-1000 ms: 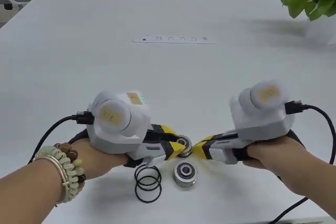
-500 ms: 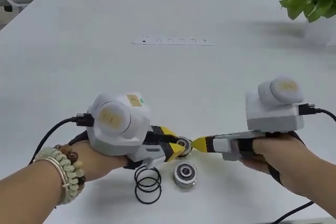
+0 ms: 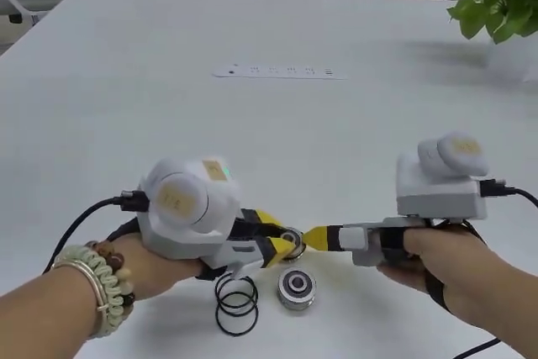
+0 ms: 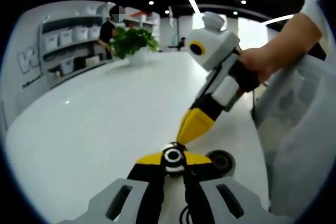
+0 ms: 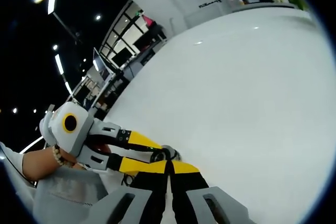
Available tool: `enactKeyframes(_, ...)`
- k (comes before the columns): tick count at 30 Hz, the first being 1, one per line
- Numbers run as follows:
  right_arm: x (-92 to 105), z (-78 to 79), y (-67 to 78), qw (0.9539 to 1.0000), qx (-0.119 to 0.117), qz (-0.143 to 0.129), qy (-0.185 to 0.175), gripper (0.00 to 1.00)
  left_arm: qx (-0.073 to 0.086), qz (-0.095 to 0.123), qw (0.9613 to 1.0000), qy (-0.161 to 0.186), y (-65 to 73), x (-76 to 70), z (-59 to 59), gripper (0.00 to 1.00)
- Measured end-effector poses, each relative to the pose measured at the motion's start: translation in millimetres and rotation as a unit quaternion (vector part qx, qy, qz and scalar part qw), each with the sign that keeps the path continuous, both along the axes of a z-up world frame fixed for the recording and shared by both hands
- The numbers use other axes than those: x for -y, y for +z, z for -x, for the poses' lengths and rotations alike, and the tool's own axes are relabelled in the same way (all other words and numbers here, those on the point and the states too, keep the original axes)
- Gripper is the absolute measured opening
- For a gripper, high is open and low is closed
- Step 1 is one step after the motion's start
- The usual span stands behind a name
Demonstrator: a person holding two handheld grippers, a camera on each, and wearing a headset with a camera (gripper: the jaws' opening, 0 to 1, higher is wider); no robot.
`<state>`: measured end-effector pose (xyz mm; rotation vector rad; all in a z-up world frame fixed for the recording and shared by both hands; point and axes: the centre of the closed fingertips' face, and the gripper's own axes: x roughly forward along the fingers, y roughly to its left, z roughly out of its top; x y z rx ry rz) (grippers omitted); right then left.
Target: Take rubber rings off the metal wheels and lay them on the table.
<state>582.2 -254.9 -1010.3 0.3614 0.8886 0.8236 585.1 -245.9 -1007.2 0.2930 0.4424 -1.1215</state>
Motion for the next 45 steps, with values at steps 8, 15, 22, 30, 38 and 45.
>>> enactKeyframes(8, -2.8, -1.3, 2.1, 1.0000, -0.001, -0.007, 0.000, 0.00, 0.002, 0.000, 1.0000, 0.002, 0.0, 0.0, 0.0, 0.14)
enactKeyframes(15, -8.5, 2.2, 5.3, 0.9999, 0.008, -0.006, 0.009, 0.00, 0.002, 0.001, 1.0000, 0.002, 0.0, 0.0, 0.0, 0.14)
enactKeyframes(22, -9.9, 2.2, 6.6, 0.9998, 0.010, -0.007, 0.013, 0.00, 0.002, 0.003, 1.0000, 0.001, 0.0, -0.2, 0.0, 0.14)
enactKeyframes(30, -10.5, 2.1, 7.1, 0.9997, 0.015, -0.006, 0.019, 0.00, 0.001, 0.003, 1.0000, 0.001, 0.0, 0.1, 0.4, 0.14)
enactKeyframes(38, -12.6, 0.6, 10.5, 0.9995, 0.018, -0.017, 0.019, 0.00, 0.001, 0.004, 1.0000, 0.000, -0.1, 0.1, 0.1, 0.14)
enactKeyframes(45, -13.8, 3.4, 10.8, 0.9993, 0.019, -0.016, 0.028, 0.00, 0.001, 0.005, 1.0000, 0.000, -0.2, 0.1, -0.1, 0.14)
